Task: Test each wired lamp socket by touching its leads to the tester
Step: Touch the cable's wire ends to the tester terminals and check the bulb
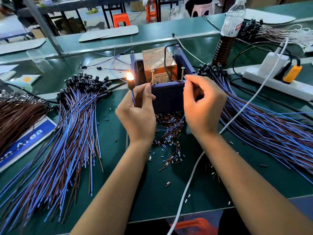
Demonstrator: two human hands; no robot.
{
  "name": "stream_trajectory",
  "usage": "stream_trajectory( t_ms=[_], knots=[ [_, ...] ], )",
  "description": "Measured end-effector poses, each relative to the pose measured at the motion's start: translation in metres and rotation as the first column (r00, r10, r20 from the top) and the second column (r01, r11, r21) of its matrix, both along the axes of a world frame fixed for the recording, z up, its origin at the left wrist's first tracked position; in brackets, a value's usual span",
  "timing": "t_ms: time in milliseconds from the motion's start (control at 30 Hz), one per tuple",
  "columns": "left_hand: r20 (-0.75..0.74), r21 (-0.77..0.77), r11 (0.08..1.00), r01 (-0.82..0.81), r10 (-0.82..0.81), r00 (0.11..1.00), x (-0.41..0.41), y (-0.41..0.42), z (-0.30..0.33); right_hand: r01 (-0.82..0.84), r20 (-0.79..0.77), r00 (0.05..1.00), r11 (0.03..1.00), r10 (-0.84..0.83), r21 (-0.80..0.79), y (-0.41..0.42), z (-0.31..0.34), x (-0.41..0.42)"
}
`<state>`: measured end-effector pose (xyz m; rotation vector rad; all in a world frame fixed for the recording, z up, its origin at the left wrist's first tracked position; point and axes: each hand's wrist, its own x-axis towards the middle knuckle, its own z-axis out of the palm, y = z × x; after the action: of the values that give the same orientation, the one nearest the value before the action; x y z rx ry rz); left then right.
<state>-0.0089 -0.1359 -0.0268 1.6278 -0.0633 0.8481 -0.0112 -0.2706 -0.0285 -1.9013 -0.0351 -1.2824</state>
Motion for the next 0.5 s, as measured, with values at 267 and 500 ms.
stream_trajectory(
  t_ms=[267,500],
  knots=[
    [0.014,-0.006,1.000,-0.004,0.004,1.000,-0.0010,-0.0008,0.0025,-0.007,-0.026,1.000,1.000,0.007,-0.013,-0.0013,-0.0015,0.0000],
    [0.029,0.008,1.000,0.003,-0.003,1.000,-0.0031,0.0003,0.0058,-0.011,-0.034,0.999,1.000,0.010,-0.022,-0.0017,-0.0025,0.0001]
  ],
)
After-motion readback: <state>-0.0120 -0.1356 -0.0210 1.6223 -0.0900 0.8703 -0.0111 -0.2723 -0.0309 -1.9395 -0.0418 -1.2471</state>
